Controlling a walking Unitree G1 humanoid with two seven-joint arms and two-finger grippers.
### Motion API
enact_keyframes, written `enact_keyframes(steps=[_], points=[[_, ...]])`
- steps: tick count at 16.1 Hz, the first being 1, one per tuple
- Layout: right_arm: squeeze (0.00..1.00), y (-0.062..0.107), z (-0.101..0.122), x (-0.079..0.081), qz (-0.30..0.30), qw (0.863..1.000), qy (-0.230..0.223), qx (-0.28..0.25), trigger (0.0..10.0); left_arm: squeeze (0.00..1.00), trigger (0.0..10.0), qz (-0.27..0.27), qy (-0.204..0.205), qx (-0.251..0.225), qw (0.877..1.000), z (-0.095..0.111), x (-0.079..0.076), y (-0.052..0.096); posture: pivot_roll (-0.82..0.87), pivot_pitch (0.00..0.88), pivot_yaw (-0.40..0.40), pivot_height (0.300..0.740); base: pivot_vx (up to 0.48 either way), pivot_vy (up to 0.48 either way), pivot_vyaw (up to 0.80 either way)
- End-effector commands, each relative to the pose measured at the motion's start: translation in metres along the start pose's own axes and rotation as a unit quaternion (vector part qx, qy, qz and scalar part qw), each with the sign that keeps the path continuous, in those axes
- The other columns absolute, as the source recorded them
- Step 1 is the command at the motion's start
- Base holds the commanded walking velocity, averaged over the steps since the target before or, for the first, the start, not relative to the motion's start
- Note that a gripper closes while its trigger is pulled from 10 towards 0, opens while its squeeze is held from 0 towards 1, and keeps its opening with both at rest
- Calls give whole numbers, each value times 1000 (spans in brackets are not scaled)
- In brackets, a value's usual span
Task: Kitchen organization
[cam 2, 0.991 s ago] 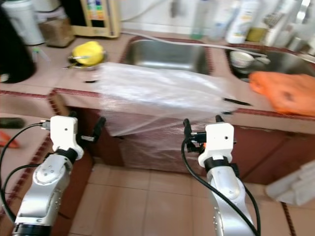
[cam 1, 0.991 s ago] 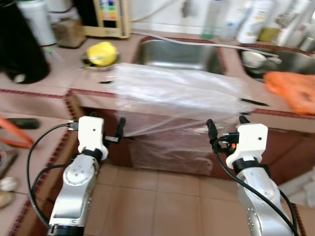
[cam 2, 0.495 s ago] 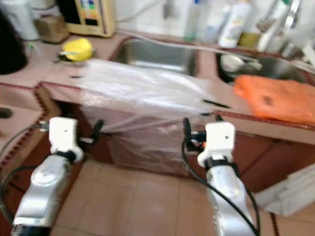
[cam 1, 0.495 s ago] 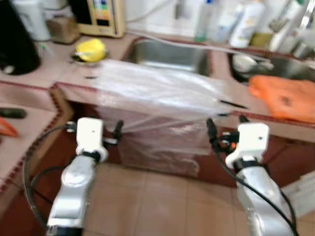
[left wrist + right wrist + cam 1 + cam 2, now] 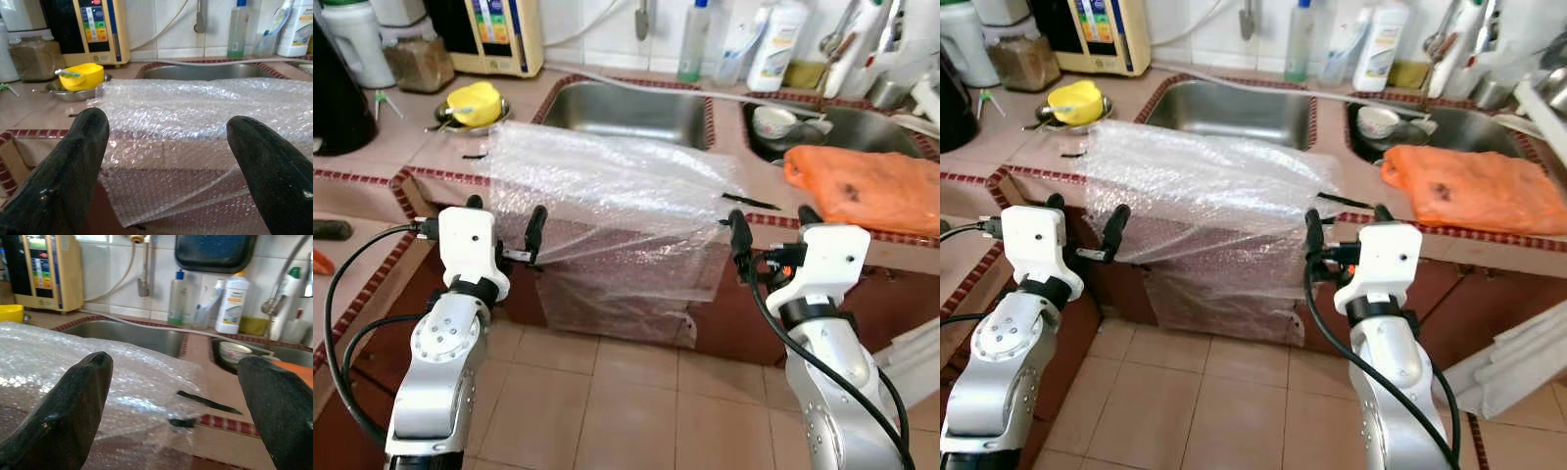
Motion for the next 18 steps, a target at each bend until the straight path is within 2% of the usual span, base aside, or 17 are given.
enact_keyframes(steps=[1, 4, 6, 9, 15, 18], points=[[0, 0, 6, 0, 4, 1000, 3, -6, 10000, 0, 10000, -5, -5, -5, 1000, 4, -2, 0, 5, 120, -21, 740, 0, 0, 0], [0, -1, 5, -1, 5, 1000, 2, -3, 10000, 0, 10000, 2, 4, -2, 1000, 6, -1, -2, 8, 122, -26, 740, 0, 0, 0], [0, -2, 5, -1, 9, 1000, 4, 3, 10000, 0, 10000, 21, 13, 12, 1000, 4, 3, -2, 12, 126, -34, 740, 0, 0, -631], [0, -3, 4, 0, 11, 1000, 2, 4, 10000, 0, 10000, 28, 60, 47, 997, -2, 2, -1, 11, 127, -39, 740, 0, 0, -681], [0, -4, 5, 0, 13, 1000, 6, 4, 10000, 0, 10000, 26, 52, 29, 998, 3, -1, -5, 7, 122, -40, 740, 0, 0, 0], [0, -5, 4, -1, 14, 1000, 10, 5, 10000, 0, 10000, 25, 59, 40, 997, 1, -2, -5, 5, 118, -41, 740, 0, 89, 0]])
Point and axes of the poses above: a point about 5 cm out from each wrist's last joint towards the gripper, its own y axis pointing back from the gripper into the wrist, its own z axis along the axis of the wrist's last joint, x = y × z, the point moved 1 cm from there along -y, pointing out of the wrist towards the gripper, and after that the axes turned 1 degree about y, right-handed, at the moved point
